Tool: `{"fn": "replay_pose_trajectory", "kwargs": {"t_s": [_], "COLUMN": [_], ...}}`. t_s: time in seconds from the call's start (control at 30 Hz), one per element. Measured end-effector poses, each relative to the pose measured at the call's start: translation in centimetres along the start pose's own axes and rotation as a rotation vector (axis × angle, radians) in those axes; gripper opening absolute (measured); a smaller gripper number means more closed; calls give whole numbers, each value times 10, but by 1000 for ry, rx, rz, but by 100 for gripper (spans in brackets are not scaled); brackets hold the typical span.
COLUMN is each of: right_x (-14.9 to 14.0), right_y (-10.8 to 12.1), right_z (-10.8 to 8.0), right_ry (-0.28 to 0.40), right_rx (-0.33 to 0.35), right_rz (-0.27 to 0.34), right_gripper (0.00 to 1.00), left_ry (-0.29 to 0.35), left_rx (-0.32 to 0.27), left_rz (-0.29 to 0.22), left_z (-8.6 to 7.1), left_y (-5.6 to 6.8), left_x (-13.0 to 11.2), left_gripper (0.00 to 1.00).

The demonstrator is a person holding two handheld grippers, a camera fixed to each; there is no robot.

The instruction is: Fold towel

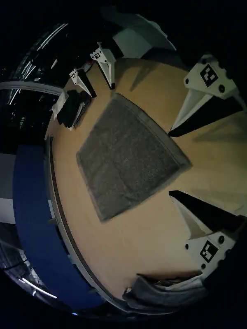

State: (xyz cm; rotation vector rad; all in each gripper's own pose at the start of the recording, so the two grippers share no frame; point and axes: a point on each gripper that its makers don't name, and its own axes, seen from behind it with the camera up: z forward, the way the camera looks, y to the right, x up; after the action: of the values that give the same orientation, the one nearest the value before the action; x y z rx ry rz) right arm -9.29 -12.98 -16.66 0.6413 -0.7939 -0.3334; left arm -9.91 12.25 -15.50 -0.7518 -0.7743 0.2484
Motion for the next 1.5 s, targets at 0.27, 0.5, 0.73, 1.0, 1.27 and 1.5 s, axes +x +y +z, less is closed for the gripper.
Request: {"fn": "replay_pose_trajectory", "kwargs": {"t_s": [0.27,0.5,0.73,1.0,1.27,1.5], "right_x": [-12,-22,-29,-36,-40,-39], "right_y": [-1,-4,-7,-13,-12,-12], "right_z": [11,16,18,20,20,23], "right_ry": [-21,-42,-66,-88,-100,-97], "right_rx": [-1,7,24,47,41,32], "right_rz": [-5,-12,-10,2,1,13], "right_gripper": [98,92,78,53,42,31], "left_ry": [-25,-42,-59,-85,-93,-102], "left_rx": [-14,-15,-10,-9,-4,16], "left_rz": [5,12,0,-15,-8,20], "left_z": [10,14,19,20,22,22], "left_y": [4,4,2,3,2,-3], "left_x": [-9,-16,-22,-29,-31,-31], "left_gripper": [95,93,83,66,59,52]}}
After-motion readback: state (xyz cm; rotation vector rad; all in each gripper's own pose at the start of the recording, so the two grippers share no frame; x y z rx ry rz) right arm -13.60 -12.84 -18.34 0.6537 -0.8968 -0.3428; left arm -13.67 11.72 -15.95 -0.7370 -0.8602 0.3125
